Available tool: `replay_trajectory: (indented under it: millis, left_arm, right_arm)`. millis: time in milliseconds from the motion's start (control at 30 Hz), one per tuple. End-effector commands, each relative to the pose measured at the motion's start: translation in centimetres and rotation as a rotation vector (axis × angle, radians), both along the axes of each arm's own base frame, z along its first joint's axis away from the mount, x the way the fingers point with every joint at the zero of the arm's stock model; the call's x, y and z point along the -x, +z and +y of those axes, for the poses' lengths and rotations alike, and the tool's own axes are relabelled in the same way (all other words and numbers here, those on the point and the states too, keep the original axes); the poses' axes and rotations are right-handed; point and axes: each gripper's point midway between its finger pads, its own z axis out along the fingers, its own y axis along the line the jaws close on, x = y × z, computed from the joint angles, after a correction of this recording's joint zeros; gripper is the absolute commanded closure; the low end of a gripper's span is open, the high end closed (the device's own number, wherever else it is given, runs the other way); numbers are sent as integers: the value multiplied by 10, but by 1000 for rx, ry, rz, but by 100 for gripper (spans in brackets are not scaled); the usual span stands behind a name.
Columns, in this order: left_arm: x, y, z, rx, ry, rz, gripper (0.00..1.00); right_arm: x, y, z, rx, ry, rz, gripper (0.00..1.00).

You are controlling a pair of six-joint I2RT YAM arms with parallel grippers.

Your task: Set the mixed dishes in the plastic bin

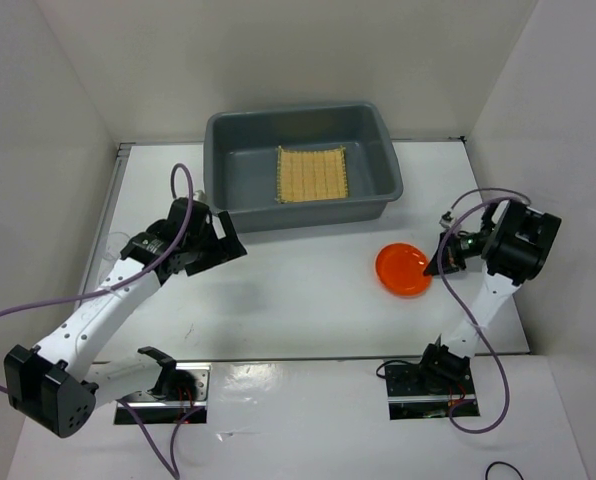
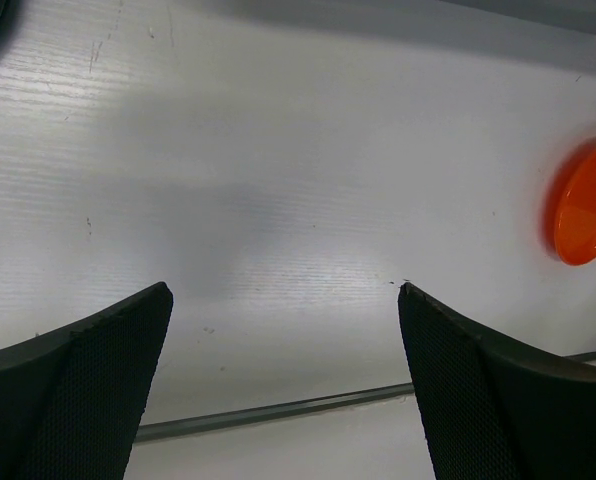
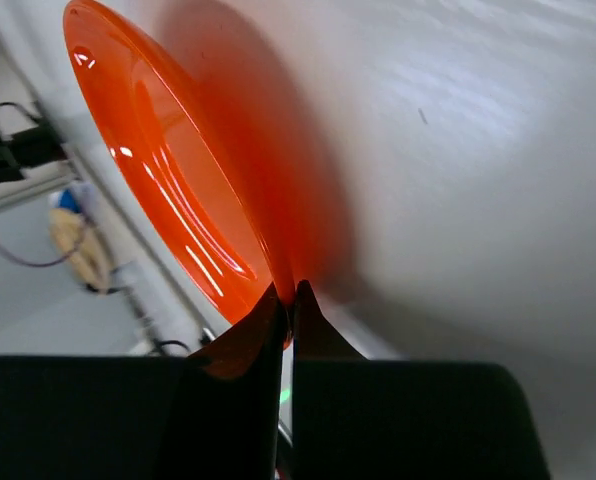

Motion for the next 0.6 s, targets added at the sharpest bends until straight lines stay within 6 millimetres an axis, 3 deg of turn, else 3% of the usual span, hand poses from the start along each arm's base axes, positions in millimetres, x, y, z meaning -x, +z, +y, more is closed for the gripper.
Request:
replay_trajectory:
  millis: [0,67,100,133,167,267,300,367,433,500,533,567]
  left_arm:
    - [-2,5,-4,35,0,-21,0]
    - [-2,2,-4,34,0,-20,0]
    - [-2,2,-4,34,0,-20,0]
    - [-3,3,-4,38,0,-28,0]
    - [-4,3,-4,38,0,-28,0]
    - [-5,0,-2,27,1,-22,0]
    - [-7,1,-2,25,-5,-33,0]
    - [-7,1,-2,25,-6,-33,0]
    - [-7,1,-2,25,-6,-33,0]
    - [-8,1,0,25,4,-33,0]
    - [-8,1,0,25,4,-33,0]
    - [-8,4,1,19,-3,-35,0]
  right_arm:
    - [-14,37,-41,175,39,-212,100]
    - [-23,69,-51,221,61,-322,100]
    - [-26,99,-56,300,66,-408,100]
    - [-29,117,-54,346,94,-469,100]
    - [-30,150,-51,436,145,-587,100]
    - [-30,191,-30,539,277,-757,100]
    - [-31,218,-24,588,290,-839,100]
    - [-39,246,1,557,303,-936,100]
    - [-51,288,23,529,302,-1059,100]
    - [-67,324,57,472,328,-1143,100]
    - [-74,331,72,444,337,-1150,100]
    - [-81,358,99,394,338,-1195,100]
